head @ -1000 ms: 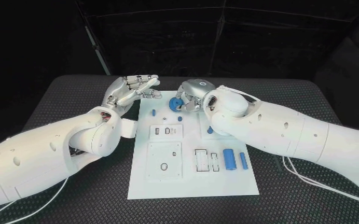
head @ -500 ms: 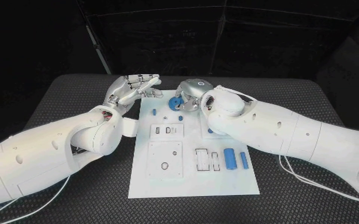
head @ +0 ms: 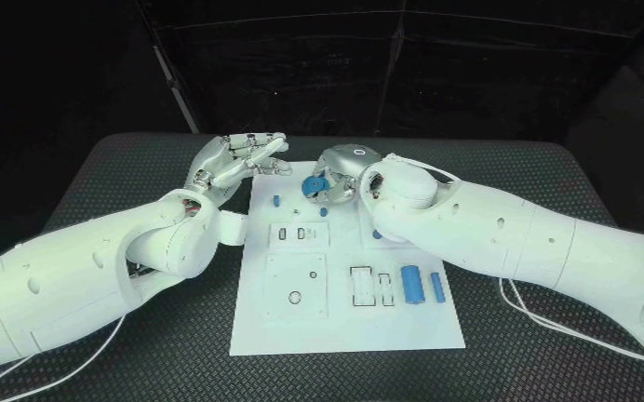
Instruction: Assemble the parts on the task board
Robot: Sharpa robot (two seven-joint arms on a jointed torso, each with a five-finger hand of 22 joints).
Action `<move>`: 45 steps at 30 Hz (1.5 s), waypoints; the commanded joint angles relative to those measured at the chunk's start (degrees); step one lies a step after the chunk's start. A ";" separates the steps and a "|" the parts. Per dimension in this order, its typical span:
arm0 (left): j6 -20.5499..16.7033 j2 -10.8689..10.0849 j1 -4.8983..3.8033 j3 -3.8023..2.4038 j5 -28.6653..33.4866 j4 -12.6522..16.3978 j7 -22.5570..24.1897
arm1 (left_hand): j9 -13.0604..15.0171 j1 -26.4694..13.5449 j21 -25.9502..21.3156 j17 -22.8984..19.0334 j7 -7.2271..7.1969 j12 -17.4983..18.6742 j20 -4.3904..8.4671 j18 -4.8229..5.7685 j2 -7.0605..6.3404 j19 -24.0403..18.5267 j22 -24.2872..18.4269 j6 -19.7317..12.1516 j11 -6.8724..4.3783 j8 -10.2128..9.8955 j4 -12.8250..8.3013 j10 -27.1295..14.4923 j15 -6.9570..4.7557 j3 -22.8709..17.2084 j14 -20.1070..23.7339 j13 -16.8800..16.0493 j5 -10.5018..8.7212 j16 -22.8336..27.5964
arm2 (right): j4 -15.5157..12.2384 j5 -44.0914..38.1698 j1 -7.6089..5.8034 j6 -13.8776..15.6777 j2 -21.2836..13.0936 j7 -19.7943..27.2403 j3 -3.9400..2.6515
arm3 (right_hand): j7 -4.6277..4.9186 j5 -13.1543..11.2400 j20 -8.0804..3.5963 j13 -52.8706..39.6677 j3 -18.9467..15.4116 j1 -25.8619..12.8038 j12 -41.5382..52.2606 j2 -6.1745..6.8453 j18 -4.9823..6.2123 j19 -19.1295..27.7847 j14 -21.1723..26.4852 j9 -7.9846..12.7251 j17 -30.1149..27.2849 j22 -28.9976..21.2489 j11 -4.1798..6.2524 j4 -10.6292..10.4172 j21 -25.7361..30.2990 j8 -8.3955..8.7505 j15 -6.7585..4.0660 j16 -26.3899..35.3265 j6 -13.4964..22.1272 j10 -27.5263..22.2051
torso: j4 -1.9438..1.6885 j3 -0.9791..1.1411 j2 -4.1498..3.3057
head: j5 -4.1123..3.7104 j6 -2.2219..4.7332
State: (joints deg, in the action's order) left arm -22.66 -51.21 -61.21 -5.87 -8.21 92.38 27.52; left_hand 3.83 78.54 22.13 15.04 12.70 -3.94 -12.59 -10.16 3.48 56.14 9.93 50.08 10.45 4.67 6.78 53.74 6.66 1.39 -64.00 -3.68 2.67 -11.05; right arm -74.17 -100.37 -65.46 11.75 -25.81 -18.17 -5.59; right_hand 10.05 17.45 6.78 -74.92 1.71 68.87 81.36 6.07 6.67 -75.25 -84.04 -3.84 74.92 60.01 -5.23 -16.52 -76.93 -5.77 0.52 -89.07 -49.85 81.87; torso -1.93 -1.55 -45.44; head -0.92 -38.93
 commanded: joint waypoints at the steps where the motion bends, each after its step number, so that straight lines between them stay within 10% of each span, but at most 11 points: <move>1: 0.66 0.01 -0.08 -0.06 -0.23 0.09 0.18 | -0.05 0.09 -0.12 0.05 0.16 0.30 -0.14 -0.16 0.31 -0.30 -0.08 0.27 -0.09 -0.17 -0.39 -0.47 0.21 0.03 0.01 0.07 0.22 0.19 | -0.31 1.15 -0.11 -1.70 -0.33 0.23 -0.01 | 0.30 2.23 0.30 -3.82 -1.75 -2.13 0.16 -1.12 -1.06 -0.19 -5.56 -0.13 13.26 0.23 -0.20 -0.11 -0.36 0.15 0.54 -0.38 -0.41 0.14 | -0.05 0.02 -0.03 | -0.05 0.00; 7: 0.64 -0.05 -0.08 -0.06 -0.23 0.07 0.14 | -0.05 0.09 -0.12 0.07 0.18 0.30 -0.15 -0.16 0.32 -0.30 -0.08 0.26 -0.09 -0.19 -0.40 -0.49 0.22 0.03 0.01 0.07 0.22 0.21 | -0.56 2.18 -0.11 -1.29 -0.90 -0.07 -0.01 | 0.21 2.60 0.28 -4.08 -3.03 -3.17 0.36 -2.15 -1.09 -0.24 -5.59 -0.15 13.38 0.38 -0.12 -0.16 -0.46 0.17 0.50 -0.42 -0.89 0.32 | 0.03 0.00 0.02 | -0.11 0.09; 20: 0.74 -0.30 -0.08 -0.06 -0.23 -0.13 0.05 | -0.06 0.10 -0.13 0.11 0.23 0.32 -0.16 -0.16 0.42 -0.33 -0.09 0.23 -0.05 -0.26 -0.42 -0.57 0.23 0.00 0.03 0.08 0.23 0.28 | -5.67 7.97 -0.05 15.20 -8.99 5.43 -0.06 | 0.36 5.60 0.33 -3.95 -4.87 0.53 0.22 -2.86 -0.99 0.13 -5.47 -0.04 12.91 -0.15 -0.23 0.82 -0.25 1.14 0.57 -0.27 -0.61 0.15 | 0.23 0.19 0.13 | -0.61 0.62; 30: 0.95 -0.39 -0.07 -0.05 -0.23 -0.15 -0.03 | -0.07 0.22 -0.14 0.18 0.22 0.31 -0.17 -0.16 0.54 -0.36 -0.10 0.22 -0.04 -0.32 -0.53 -0.63 0.25 -0.08 0.04 0.07 0.23 0.37 | -9.73 25.28 -0.06 9.27 -21.71 17.08 -0.09 | -1.54 0.15 -0.75 -4.42 -3.89 13.24 0.44 -0.40 -0.67 1.07 -5.14 -0.39 11.46 -1.80 1.46 8.80 0.65 -0.27 -0.82 0.23 -4.36 0.49 | 0.76 0.27 0.27 | -1.21 1.19; 41: 1.13 -0.02 -0.03 -0.05 -0.23 -0.61 -0.04 | -0.06 0.39 -0.16 0.25 0.15 0.29 -0.18 -0.16 0.61 -0.39 -0.11 0.25 -0.05 -0.36 -0.70 -0.65 0.26 -0.17 0.06 0.07 0.23 0.47 | -5.44 29.10 0.02 5.13 -26.65 22.86 -0.07 | -1.75 -0.50 -1.26 -3.84 -4.19 14.77 -0.17 -0.07 -0.60 1.48 -5.01 0.13 10.84 -2.63 1.75 10.24 1.19 1.52 -1.20 0.49 -1.60 0.07 | 0.71 0.52 0.18 | -1.81 1.34; 45: 1.18 0.10 0.00 -0.04 -0.23 -0.87 -0.06 | -0.06 0.39 -0.16 0.25 0.15 0.29 -0.18 -0.16 0.61 -0.39 -0.11 0.25 -0.05 -0.36 -0.70 -0.65 0.26 -0.17 0.06 0.07 0.23 0.47 | -4.17 29.47 0.04 4.63 -26.37 23.40 -0.07 | -1.70 -0.61 -1.26 -3.82 -4.16 14.90 -0.20 -0.17 -0.58 1.53 -5.02 0.15 10.85 -2.74 1.71 10.30 1.26 1.77 -1.16 0.50 -1.08 0.05 | 0.66 0.25 0.21 | -2.00 1.23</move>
State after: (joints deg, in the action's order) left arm -22.27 -51.22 -61.17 -5.87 -8.21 91.53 27.22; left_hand 3.83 78.81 22.13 15.23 12.69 -3.94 -12.58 -10.16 3.75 56.14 9.89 50.08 10.44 4.67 6.31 53.32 6.66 1.24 -64.00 -3.69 2.66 -10.82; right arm -78.58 -73.09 -65.34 18.40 -52.36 2.27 -5.62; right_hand 8.33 17.17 5.75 -74.92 -2.33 83.40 81.36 6.00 6.67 -73.81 -83.93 -3.79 74.90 57.33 -3.57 -6.53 -76.06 -4.21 -0.42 -88.80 -51.23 82.08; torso -1.25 -1.14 -45.21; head -2.82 -37.64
